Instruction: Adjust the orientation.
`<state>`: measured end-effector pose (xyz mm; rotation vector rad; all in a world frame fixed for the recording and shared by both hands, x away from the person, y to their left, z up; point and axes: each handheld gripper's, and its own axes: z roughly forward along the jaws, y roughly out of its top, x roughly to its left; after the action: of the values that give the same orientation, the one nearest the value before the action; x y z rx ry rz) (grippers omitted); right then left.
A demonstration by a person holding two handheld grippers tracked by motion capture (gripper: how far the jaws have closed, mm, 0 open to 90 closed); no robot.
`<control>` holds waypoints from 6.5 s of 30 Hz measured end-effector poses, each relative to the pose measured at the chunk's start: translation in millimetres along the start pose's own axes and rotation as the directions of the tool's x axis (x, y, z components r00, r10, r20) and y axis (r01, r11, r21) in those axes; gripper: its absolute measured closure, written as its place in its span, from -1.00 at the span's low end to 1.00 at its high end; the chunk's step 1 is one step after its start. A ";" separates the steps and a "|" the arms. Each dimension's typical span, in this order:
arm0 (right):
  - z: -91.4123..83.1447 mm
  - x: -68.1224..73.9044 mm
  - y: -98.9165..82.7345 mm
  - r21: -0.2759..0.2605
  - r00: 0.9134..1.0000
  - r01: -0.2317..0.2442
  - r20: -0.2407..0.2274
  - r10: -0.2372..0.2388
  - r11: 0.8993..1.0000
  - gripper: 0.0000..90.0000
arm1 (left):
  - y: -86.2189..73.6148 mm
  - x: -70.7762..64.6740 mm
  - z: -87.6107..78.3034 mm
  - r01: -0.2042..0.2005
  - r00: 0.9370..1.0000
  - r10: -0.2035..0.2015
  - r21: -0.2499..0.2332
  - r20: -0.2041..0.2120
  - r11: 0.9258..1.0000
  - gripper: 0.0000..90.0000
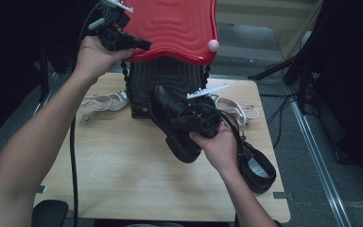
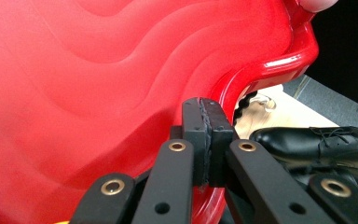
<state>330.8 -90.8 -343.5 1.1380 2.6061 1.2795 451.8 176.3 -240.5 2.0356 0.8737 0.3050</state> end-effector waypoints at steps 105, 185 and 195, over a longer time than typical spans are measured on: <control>108.4 -21.3 36.0 -0.074 0.986 0.094 0.148 -0.083 0.993 1.00 | -5.5 -5.5 4.5 -0.021 0.998 0.019 -0.026 -0.052 0.999 1.00; 48.5 -38.6 -90.9 -0.108 0.996 0.075 -0.033 -0.079 0.991 0.34 | -142.0 -54.1 25.9 0.029 0.989 -0.042 0.090 0.143 0.996 0.21; 35.0 -40.9 -115.1 -0.104 0.996 0.090 0.038 -0.087 0.990 0.37 | -170.7 -55.8 37.6 0.043 0.988 -0.058 0.106 0.144 0.993 0.22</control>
<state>302.9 -138.2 -458.0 1.0068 2.5012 1.3497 350.8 177.8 -393.6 2.0974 0.8630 0.0813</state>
